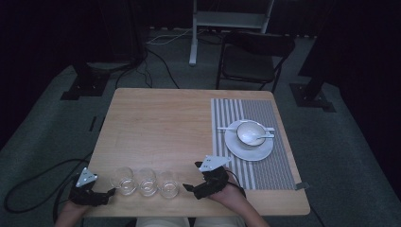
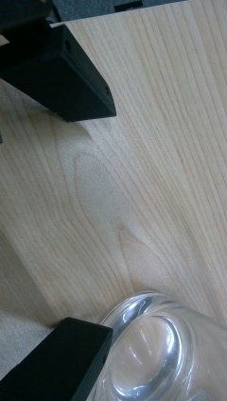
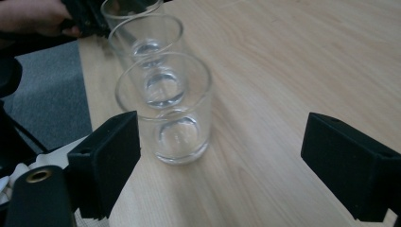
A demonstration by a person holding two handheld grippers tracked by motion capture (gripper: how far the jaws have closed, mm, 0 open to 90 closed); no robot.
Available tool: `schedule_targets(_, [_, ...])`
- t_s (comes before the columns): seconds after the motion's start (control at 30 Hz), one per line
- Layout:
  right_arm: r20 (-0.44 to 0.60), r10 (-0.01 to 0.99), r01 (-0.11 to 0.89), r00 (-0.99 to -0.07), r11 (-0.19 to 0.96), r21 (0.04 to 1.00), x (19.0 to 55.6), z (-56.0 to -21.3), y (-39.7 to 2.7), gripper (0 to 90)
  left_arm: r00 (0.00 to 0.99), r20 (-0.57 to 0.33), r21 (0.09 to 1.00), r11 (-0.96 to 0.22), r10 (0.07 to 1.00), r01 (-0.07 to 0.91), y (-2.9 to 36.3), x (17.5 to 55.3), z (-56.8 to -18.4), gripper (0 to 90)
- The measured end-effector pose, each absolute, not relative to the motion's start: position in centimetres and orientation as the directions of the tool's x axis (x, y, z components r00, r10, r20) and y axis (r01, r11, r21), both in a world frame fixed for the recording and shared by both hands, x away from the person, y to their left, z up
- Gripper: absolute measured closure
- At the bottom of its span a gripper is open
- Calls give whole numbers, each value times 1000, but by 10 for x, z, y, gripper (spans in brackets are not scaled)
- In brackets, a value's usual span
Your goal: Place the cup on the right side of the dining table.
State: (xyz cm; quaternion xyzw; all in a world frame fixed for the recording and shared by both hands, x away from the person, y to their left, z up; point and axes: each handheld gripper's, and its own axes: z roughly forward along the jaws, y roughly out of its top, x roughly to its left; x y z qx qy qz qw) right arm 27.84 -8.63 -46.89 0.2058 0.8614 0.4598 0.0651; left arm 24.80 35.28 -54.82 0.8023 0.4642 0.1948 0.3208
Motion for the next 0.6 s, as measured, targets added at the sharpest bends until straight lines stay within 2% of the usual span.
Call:
schedule_targets(0.37, [98, 346, 286, -933, 547, 787, 275, -495, -55, 120, 496, 16, 695, -366, 868, 618, 353, 248, -548, 8])
schedule_targets(0.6, [101, 343, 291, -934, 564, 773, 277, -506, -40, 120, 498, 15, 696, -367, 867, 617, 353, 248, -548, 7])
